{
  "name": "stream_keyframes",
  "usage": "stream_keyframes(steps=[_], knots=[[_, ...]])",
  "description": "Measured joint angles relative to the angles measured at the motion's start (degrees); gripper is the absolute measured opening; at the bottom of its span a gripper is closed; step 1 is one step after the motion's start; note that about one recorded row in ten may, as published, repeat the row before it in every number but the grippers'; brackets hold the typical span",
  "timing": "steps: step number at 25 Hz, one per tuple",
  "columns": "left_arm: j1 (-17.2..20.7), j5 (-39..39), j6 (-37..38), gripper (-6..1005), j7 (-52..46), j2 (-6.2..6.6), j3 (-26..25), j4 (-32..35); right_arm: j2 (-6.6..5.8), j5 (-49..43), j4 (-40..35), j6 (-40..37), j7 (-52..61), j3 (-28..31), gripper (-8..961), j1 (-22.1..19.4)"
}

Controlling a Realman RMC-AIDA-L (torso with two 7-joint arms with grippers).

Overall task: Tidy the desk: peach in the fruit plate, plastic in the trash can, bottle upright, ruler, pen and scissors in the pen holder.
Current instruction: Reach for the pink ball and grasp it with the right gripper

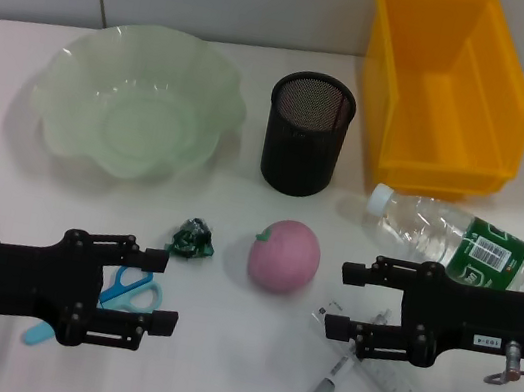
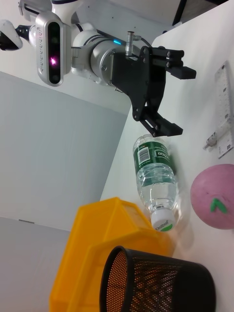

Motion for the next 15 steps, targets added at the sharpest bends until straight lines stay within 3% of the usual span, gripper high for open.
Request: stream_keyframes(steps=[15], knots=[[-0.16,0.0,0.0,781,-0.22,0.28,0.0,0.0,0.02,-0.01,0.0,-0.28,-0.03,0.2,774,-0.05]])
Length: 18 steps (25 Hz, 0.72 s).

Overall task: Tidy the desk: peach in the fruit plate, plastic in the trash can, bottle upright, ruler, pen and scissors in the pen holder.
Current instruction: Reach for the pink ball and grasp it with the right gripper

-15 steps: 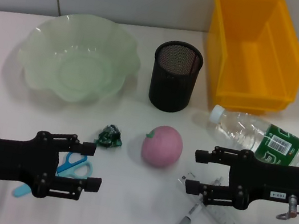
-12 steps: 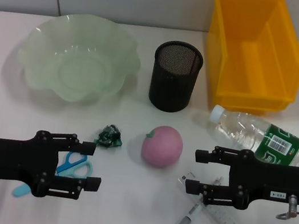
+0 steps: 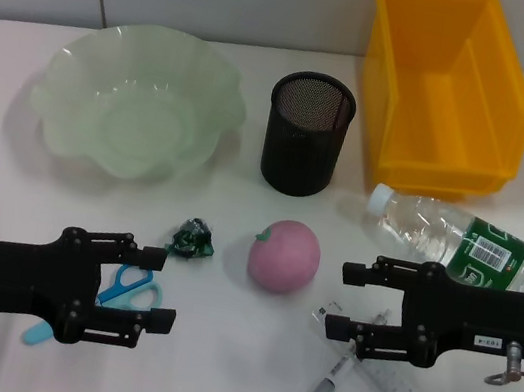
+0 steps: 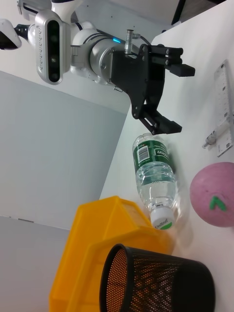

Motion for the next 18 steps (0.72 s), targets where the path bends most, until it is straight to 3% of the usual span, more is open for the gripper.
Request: stream_keyframes(steps=[18], knots=[[-0.39,-0.01,-0.16,780,-0.03,-0.01,0.0,0.45,0.4,0.38,-0.25,0.13,0.06,-0.19,774,0.2]])
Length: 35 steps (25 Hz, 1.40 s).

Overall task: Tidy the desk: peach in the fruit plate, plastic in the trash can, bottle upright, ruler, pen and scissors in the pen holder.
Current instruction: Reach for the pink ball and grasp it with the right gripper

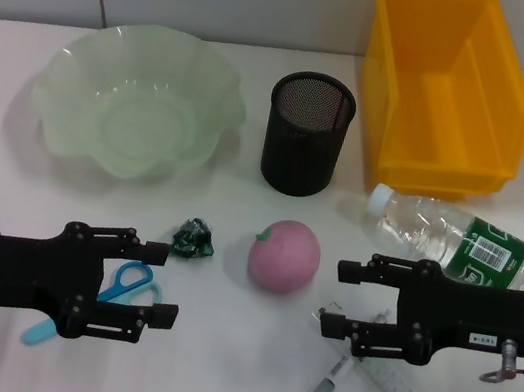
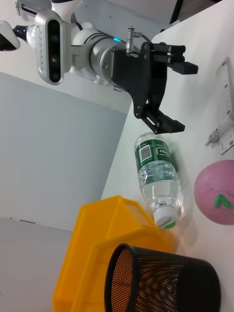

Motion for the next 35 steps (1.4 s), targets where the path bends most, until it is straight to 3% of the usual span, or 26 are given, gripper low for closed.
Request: stream_keyframes(steps=[13,19,30,35], knots=[[-0.01,0.0,-0.24,779,0.16,-0.41,-0.3,-0.01,0.87,4.0,-5.28,2.19,-2.13,0.24,774,0.57],[0.06,-0.14,-0.21,779,-0.05,-0.44,-0.78,-0.01,0.94,3.35,-5.72,6.35,-2.1,-0.65,775,3.23],[0.17,-0.2,-0.03,778,-0.08,-0.71,-2.11,-0.01,1.11,1.91,-4.75,15.88,-1.69,-12.62,775,6.51],[0.18,-0.26,0.03,778,-0.2,-0.7,-2.11,-0.01,1.19,2.0,-2.82,18.59,-1.9,-13.82,775,7.66]])
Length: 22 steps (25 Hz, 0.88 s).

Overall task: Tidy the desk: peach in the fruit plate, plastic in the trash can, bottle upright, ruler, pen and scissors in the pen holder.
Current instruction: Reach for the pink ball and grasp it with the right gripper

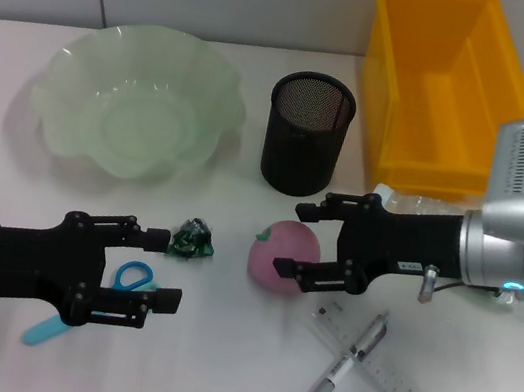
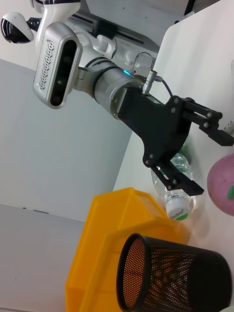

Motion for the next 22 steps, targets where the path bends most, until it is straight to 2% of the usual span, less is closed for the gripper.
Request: stream_keyframes(steps=[4,10,16,22], knots=[[0.06,-0.03,0.02,777,-0.01,0.0,-0.1,0.0,0.0,0.0,2.19,1.54,-0.38,-0.54,775,1.26],[0.09,-0.15,0.12,777,-0.1,0.07,-0.18,0.0,0.14,0.17,3.28,5.67,-0.52,-4.73,775,1.67],[0.17,-0.19,0.16,777,-0.1,0.09,-0.18,0.0,0.17,0.52,3.3,5.77,-0.28,-4.95,775,1.81],[0.32,0.06,0.73,776,-0.1,0.09,-1.51,0.0,0.17,0.54,3.31,5.54,0.18,-4.67,644,1.86]])
